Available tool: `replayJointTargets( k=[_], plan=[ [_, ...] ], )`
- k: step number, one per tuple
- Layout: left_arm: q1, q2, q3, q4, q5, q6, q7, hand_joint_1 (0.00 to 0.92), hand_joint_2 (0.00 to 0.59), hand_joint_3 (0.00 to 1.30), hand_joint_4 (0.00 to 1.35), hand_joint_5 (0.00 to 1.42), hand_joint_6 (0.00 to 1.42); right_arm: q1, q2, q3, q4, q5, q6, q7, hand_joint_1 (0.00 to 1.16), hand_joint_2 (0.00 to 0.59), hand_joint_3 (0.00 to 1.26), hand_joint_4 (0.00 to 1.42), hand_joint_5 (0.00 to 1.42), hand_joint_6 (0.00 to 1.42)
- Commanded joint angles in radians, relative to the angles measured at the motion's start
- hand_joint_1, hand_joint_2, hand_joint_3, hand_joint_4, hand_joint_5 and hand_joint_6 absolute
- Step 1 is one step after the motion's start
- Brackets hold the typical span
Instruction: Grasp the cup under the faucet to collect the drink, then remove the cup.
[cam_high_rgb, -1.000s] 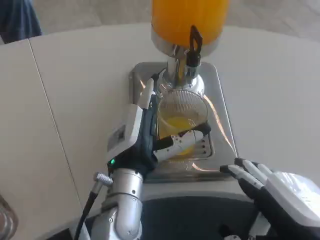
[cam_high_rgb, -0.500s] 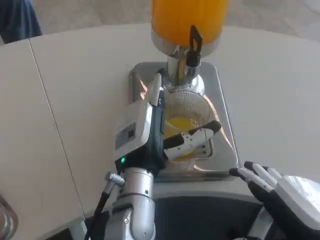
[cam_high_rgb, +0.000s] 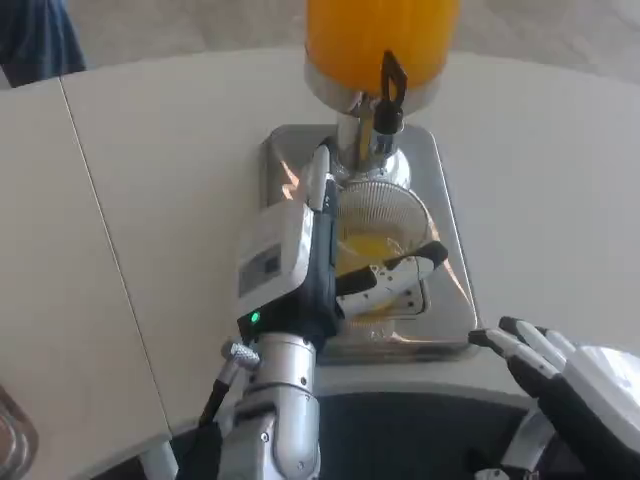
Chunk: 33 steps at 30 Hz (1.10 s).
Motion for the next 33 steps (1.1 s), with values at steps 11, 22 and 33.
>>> replayJointTargets(
  k=[11, 22, 33],
  plan=[
    [-0.029, -0.033, -0.045, 0.073, 0.058, 0.062, 0.060, 0.345, 0.054, 0.00, 0.00, 0.42, 0.77, -0.021, -0.001, -0.004, 0.016, -0.008, 0.031, -0.004, 0.72, 0.396, 0.11, 0.00, 0.00, 0.00],
    [-0.034, -0.026, -0.057, 0.078, 0.088, 0.079, 0.084, 0.349, 0.057, 0.00, 0.04, 0.53, 0.98, -0.045, -0.002, -0.010, 0.032, -0.003, 0.041, -0.010, 0.74, 0.395, 0.11, 0.00, 0.00, 0.00],
    [-0.042, -0.045, -0.061, 0.100, 0.093, 0.091, 0.119, 0.340, 0.061, 0.13, 0.22, 0.69, 1.21, -0.049, -0.005, -0.026, 0.040, 0.010, 0.049, -0.014, 0.75, 0.401, 0.12, 0.00, 0.00, 0.00]
  ],
)
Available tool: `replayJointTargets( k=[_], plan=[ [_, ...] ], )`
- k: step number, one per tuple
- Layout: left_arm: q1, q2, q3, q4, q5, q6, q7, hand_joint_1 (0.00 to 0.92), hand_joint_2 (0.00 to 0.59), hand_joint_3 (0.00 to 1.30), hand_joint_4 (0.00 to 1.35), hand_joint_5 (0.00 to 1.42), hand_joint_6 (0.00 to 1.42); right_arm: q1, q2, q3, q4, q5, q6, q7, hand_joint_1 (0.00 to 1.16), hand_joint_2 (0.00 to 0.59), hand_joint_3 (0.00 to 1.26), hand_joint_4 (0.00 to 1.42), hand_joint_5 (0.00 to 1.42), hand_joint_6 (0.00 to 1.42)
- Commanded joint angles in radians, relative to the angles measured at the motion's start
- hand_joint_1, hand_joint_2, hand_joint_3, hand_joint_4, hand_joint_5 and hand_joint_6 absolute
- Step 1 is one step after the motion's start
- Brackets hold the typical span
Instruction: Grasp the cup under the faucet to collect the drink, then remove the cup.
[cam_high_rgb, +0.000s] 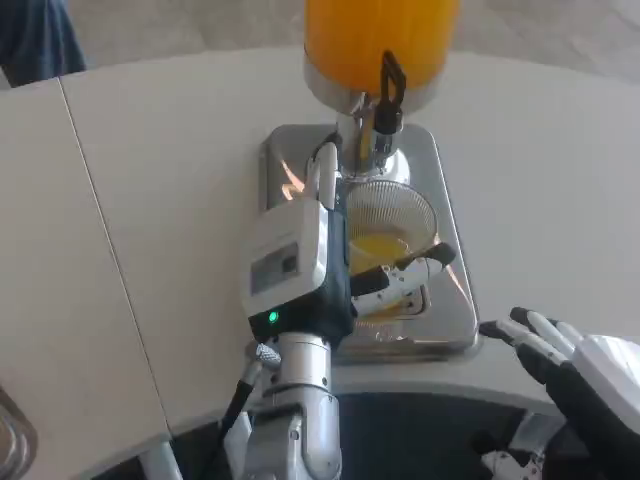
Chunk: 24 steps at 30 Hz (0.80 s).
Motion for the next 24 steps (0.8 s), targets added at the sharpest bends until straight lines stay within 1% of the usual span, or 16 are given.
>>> replayJointTargets(
  k=[1, 4, 8, 13, 18, 24],
  plan=[
    [0.000, -0.010, -0.012, 0.023, 0.008, 0.009, 0.018, 0.340, 0.062, 0.17, 0.25, 0.70, 1.24, 0.003, -0.005, -0.016, 0.001, 0.010, 0.009, -0.012, 0.75, 0.402, 0.12, 0.00, 0.00, 0.00],
    [-0.001, -0.011, -0.015, 0.028, 0.008, 0.002, 0.036, 0.358, 0.069, 0.32, 0.41, 0.81, 1.36, 0.003, -0.007, -0.020, 0.004, 0.015, 0.009, -0.014, 0.75, 0.404, 0.12, 0.00, 0.00, 0.00],
    [-0.008, -0.010, -0.017, 0.039, 0.006, -0.006, 0.058, 0.376, 0.071, 0.49, 0.55, 0.92, 1.42, -0.001, -0.010, -0.030, 0.008, 0.026, 0.009, -0.020, 0.75, 0.405, 0.12, 0.00, 0.00, 0.00],
    [-0.014, -0.005, -0.024, 0.045, 0.009, -0.011, 0.079, 0.378, 0.071, 0.54, 0.62, 0.96, 1.42, -0.011, -0.016, -0.037, 0.015, 0.034, 0.008, -0.027, 0.75, 0.409, 0.12, 0.00, 0.00, 0.00],
    [-0.017, 0.002, -0.030, 0.052, 0.010, -0.018, 0.095, 0.377, 0.071, 0.58, 0.63, 0.98, 1.42, -0.021, -0.021, -0.041, 0.022, 0.036, 0.010, -0.032, 0.75, 0.414, 0.12, 0.00, 0.00, 0.00],
    [-0.016, 0.007, -0.025, 0.060, 0.003, -0.032, 0.112, 0.387, 0.062, 0.64, 0.70, 1.03, 1.42, -0.030, -0.023, -0.044, 0.028, 0.036, 0.014, -0.038, 0.74, 0.417, 0.12, 0.00, 0.00, 0.00]
  ],
)
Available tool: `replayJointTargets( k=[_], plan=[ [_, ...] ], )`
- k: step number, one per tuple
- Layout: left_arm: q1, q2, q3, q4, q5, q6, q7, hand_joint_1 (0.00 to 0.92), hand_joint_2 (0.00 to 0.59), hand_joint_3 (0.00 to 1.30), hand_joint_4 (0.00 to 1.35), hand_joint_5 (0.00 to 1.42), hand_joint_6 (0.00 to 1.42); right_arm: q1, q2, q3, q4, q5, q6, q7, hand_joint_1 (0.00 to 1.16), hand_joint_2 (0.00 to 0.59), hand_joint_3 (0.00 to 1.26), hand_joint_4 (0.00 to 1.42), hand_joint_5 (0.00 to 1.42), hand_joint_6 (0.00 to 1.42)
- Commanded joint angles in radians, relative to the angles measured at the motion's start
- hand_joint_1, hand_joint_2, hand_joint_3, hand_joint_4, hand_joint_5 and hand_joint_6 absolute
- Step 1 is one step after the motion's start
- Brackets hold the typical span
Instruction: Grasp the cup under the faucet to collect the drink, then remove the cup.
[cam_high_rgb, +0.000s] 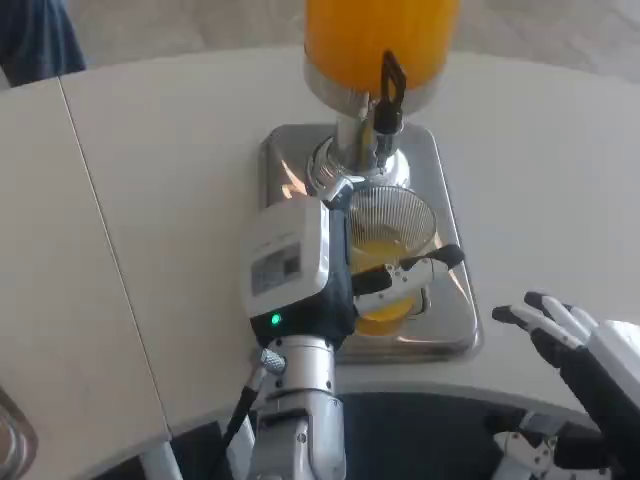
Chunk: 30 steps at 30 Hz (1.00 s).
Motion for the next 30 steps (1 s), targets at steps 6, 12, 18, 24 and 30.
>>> replayJointTargets(
  k=[6, 12, 18, 24, 30],
  plan=[
    [0.006, -0.002, 0.021, 0.023, -0.013, -0.044, 0.061, 0.463, 0.058, 0.79, 0.88, 1.20, 1.42, -0.012, -0.011, -0.002, 0.019, -0.006, 0.011, -0.018, 0.74, 0.417, 0.12, 0.00, 0.00, 0.00],
    [0.012, -0.004, 0.043, 0.028, -0.024, -0.060, 0.073, 0.501, 0.048, 0.88, 0.97, 1.29, 1.42, -0.028, -0.011, 0.004, 0.036, -0.010, 0.013, -0.021, 0.74, 0.418, 0.13, 0.00, 0.00, 0.00],
    [0.018, 0.005, 0.056, 0.024, -0.037, -0.087, 0.084, 0.582, 0.031, 0.95, 1.06, 1.37, 1.42, -0.037, -0.010, 0.007, 0.047, -0.009, 0.013, -0.025, 0.74, 0.418, 0.13, 0.00, 0.00, 0.00],
    [0.027, 0.018, 0.080, -0.008, -0.060, -0.133, 0.086, 0.590, 0.018, 0.95, 1.08, 1.37, 1.42, -0.046, -0.009, 0.013, 0.061, -0.009, 0.013, -0.038, 0.74, 0.418, 0.13, 0.00, 0.00, 0.00],
    [0.031, 0.043, 0.110, -0.040, -0.080, -0.171, 0.075, 0.591, 0.016, 0.94, 1.09, 1.38, 1.42, -0.053, -0.006, 0.025, 0.069, -0.013, 0.017, -0.048, 0.74, 0.418, 0.13, 0.00, 0.00, 0.00]
  ],
)
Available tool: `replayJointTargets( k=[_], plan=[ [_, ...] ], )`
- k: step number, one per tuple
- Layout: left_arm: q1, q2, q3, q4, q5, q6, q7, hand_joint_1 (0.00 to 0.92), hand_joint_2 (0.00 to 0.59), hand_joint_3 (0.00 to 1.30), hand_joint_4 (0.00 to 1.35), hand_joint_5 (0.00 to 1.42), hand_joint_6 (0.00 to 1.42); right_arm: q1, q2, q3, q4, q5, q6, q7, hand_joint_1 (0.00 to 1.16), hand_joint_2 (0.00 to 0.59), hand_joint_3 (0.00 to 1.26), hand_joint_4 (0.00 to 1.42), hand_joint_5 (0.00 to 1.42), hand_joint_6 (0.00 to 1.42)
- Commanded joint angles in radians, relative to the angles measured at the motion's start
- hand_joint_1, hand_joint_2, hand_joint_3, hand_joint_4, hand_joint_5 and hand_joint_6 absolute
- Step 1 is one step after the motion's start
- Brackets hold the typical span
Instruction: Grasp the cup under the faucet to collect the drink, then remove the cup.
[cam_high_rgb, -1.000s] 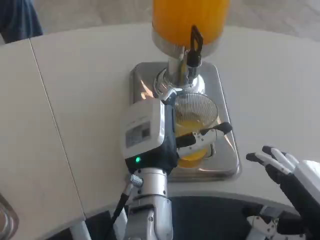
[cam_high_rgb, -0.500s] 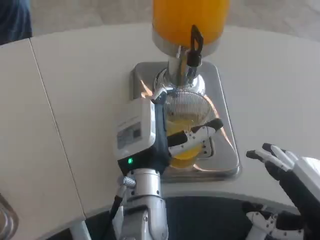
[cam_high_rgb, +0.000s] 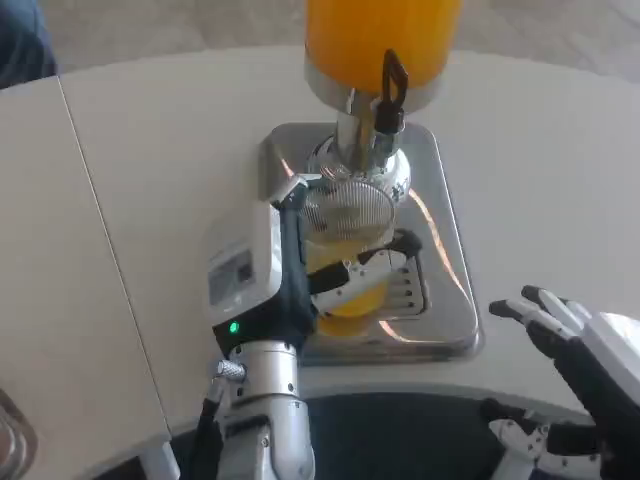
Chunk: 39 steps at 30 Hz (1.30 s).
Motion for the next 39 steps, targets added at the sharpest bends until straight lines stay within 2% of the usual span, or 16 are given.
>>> replayJointTargets(
  k=[1, 19, 28, 32, 39],
  plan=[
    [-0.004, 0.016, 0.013, -0.050, -0.016, -0.058, 0.011, 0.591, 0.016, 0.94, 1.09, 1.38, 1.42, -0.006, -0.004, 0.011, 0.008, -0.010, 0.007, -0.022, 0.74, 0.418, 0.13, 0.00, 0.00, 0.00],
    [-0.004, 0.136, 0.069, -0.081, -0.044, -0.141, -0.036, 0.591, 0.015, 0.94, 1.09, 1.39, 1.42, -0.047, 0.008, 0.056, 0.024, -0.032, 0.028, -0.042, 0.72, 0.417, 0.13, 0.00, 0.00, 0.00],
    [0.011, 0.222, 0.090, -0.067, -0.057, -0.194, -0.043, 0.591, 0.014, 0.93, 1.09, 1.39, 1.42, -0.064, 0.003, 0.063, 0.036, -0.028, 0.025, -0.051, 0.71, 0.413, 0.12, 0.00, 0.00, 0.00],
    [0.022, 0.248, 0.100, -0.071, -0.057, -0.214, -0.050, 0.595, 0.011, 0.93, 1.09, 1.39, 1.42, -0.066, 0.001, 0.065, 0.038, -0.026, 0.023, -0.056, 0.70, 0.409, 0.12, 0.00, 0.00, 0.00],
    [0.090, 0.314, 0.125, -0.151, -0.071, -0.271, -0.095, 0.599, 0.009, 0.93, 1.09, 1.38, 1.42, -0.067, -0.003, 0.072, 0.035, -0.021, 0.010, -0.069, 0.69, 0.406, 0.12, 0.00, 0.00, 0.00]
  ],
)
